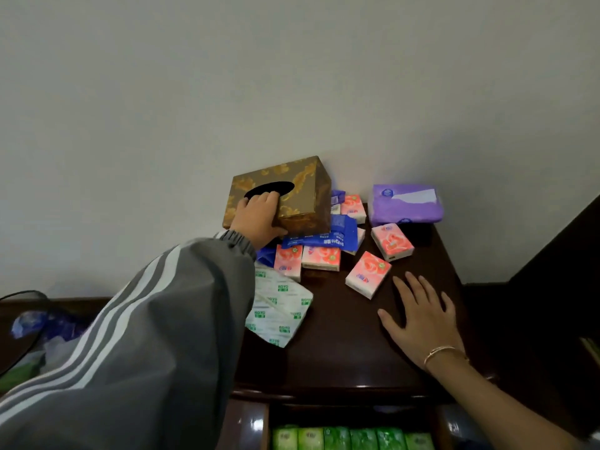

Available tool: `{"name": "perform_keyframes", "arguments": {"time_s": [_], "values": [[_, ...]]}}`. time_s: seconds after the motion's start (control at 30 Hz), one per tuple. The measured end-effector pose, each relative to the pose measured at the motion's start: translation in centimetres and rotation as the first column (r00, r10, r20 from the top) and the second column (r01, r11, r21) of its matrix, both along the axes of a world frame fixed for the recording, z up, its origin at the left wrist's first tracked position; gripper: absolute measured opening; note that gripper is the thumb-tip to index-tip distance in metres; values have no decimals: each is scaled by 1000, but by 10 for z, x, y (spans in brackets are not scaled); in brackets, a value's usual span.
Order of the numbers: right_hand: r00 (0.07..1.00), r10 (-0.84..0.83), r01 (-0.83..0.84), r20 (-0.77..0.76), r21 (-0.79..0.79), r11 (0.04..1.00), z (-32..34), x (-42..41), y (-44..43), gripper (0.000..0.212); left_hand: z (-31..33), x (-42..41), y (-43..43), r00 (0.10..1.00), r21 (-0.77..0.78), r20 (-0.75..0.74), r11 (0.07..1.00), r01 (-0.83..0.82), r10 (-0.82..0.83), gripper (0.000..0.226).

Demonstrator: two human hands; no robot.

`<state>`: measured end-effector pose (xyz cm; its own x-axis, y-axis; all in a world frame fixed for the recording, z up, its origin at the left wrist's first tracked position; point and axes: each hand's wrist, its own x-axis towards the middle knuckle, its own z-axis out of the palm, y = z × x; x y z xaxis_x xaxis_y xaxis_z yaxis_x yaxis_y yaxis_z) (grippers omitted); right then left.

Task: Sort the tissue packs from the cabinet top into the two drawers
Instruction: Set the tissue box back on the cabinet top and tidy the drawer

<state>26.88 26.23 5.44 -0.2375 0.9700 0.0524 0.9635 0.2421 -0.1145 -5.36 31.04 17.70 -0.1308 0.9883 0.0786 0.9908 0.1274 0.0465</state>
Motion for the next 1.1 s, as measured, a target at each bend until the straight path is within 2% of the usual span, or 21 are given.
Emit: {"name": "perform_keyframes", "arguments": {"time_s": [0.07, 0.17, 0.27, 0.33, 0.43, 0.5, 0.6, 0.7, 0.77, 0.83, 0.97, 1.03, 1.1], "values": [[1000, -3, 3, -3, 2, 1000, 0, 0, 0, 72, 5, -6, 3, 998, 4, 45, 999, 44, -44, 71], [1000, -8, 8, -11, -5, 1000, 1, 0, 0, 72, 20, -14, -6, 978, 24, 185, 995, 96, -99, 80], [1000, -6, 6, -14, -35, 999, 5, 0, -1, 71, 43, -18, -24, 942, 156, 297, 981, 112, -155, 77], [1000, -6, 4, -23, -72, 997, 9, -1, -3, 69, 60, -25, -39, 933, 241, 317, 966, 94, -170, 70], [994, -15, 5, -105, -96, 995, 16, -1, -5, 59, 80, -47, -63, 955, 273, 279, 962, 25, -103, 66], [967, 1, -8, -255, -29, 1000, 24, 1, -8, 46, 85, -63, -82, 976, 250, 217, 968, -35, -20, 69], [892, 130, -44, -432, 203, 978, 40, 1, -16, 36, 78, -83, -109, 989, 183, 100, 975, -123, 106, 72], [857, 319, -169, -405, 362, 916, 72, -27, 2, 32, 64, -97, -126, 980, 172, 59, 966, -195, 188, 70], [842, 405, -253, -356, 403, 880, 95, -58, 37, 27, 55, -104, -129, 977, 187, 66, 959, -211, 202, 68], [859, 403, -298, -317, 331, 895, 112, -92, 78, 32, 48, -109, -129, 974, 207, 79, 952, -224, 212, 67], [922, 305, -298, -239, 65, 952, 127, -146, 150, 54, 36, -116, -126, 974, 236, 89, 945, -225, 210, 67], [941, 306, -316, -144, -49, 948, 123, -164, 171, 61, 31, -118, -124, 975, 230, 88, 948, -218, 203, 69], [944, 320, -330, -82, -185, 926, 116, -174, 184, 58, 27, -118, -122, 977, 223, 82, 951, -212, 199, 70]]}}
